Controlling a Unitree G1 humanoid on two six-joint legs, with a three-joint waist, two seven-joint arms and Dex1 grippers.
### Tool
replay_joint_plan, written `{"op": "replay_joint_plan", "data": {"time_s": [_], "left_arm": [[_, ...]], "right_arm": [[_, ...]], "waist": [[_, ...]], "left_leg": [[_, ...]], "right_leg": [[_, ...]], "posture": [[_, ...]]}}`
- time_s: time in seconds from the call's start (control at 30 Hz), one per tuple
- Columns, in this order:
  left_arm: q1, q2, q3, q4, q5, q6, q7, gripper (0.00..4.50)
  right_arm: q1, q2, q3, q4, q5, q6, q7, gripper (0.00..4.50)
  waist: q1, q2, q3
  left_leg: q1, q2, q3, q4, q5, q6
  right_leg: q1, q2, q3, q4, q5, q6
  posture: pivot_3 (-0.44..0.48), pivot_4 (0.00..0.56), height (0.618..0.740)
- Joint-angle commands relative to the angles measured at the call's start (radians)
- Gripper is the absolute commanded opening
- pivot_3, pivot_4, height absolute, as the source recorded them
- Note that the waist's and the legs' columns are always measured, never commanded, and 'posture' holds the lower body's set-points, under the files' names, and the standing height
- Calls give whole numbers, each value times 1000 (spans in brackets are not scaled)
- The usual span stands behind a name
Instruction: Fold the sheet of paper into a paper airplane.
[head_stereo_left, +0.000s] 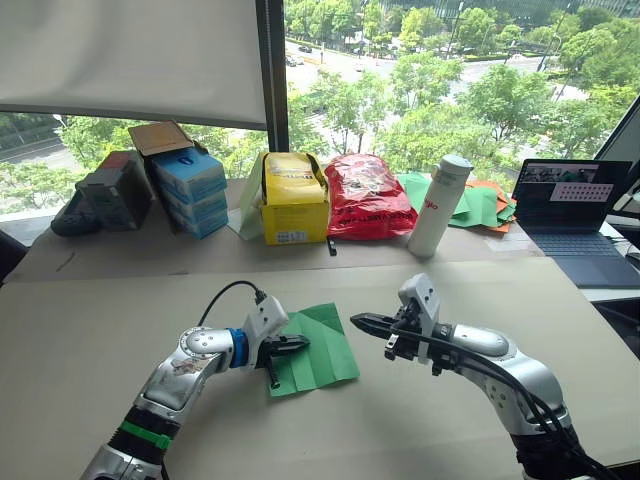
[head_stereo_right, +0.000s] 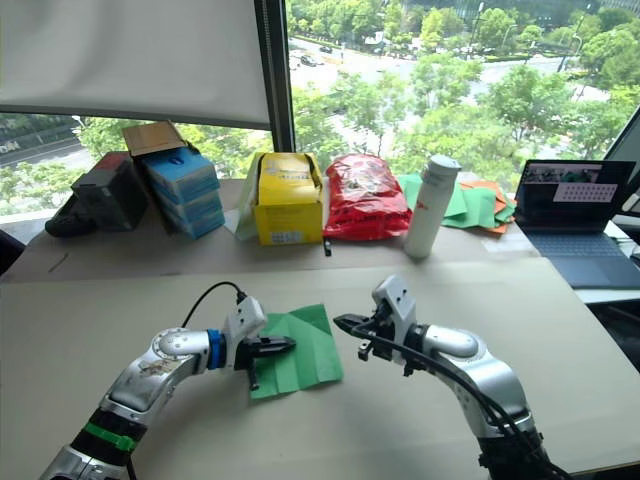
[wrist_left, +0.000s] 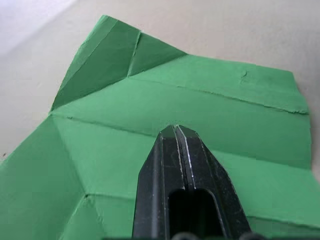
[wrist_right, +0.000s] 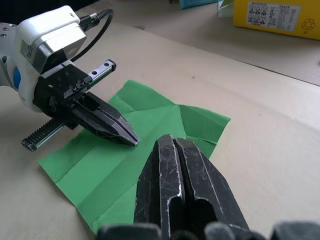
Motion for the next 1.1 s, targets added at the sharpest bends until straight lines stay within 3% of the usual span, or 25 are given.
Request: {"op": "replay_joint_plan", "data": {"time_s": [0.03, 0.13, 0.17, 0.57, 0.9, 1.1], "left_arm": [[36, 23, 47, -105, -38, 31, 2, 0], [78, 32, 61, -153, -50, 53, 10, 0], [87, 30, 59, -157, -48, 55, 14, 0], [121, 37, 31, -184, -32, 60, 44, 0], [119, 44, 27, -187, -27, 59, 47, 0], [118, 50, 31, -191, -29, 62, 48, 0]], "right_arm": [[-43, 25, 37, 28, -45, -26, -41, 50], [-86, 58, 56, 101, -85, -31, -84, 50], [-95, 65, 58, 120, -94, -33, -92, 302], [-227, 128, 99, 355, -180, -82, -94, 4414], [-307, 220, 110, 552, -213, -143, -71, 4465], [-302, 233, 105, 569, -218, -156, -48, 2604]], "waist": [[1, 0, 0], [2, 0, 0], [3, 0, 0], [-1, 0, 0], [-11, 0, 0], [-13, 0, 0]], "left_leg": [[0, 0, 0, 0, 0, 0], [0, 0, 0, 0, 0, 0], [0, 0, 0, 0, 0, 0], [0, -1, 0, 0, 1, -2], [1, -1, 0, 0, 4, -7], [1, -1, 0, -1, 4, -7]], "right_leg": [[0, 0, 0, 0, 0, 0], [0, -2, 1, 0, 0, 0], [0, -2, 0, 0, 0, 0], [0, -1, 0, 1, 0, 0], [1, -1, 0, 1, 0, 0], [1, -1, 1, 2, 0, 0]], "posture": [[0, 150, 740], [0, 150, 740], [0, 150, 740], [0, 150, 740], [0, 150, 740], [0, 150, 740]]}}
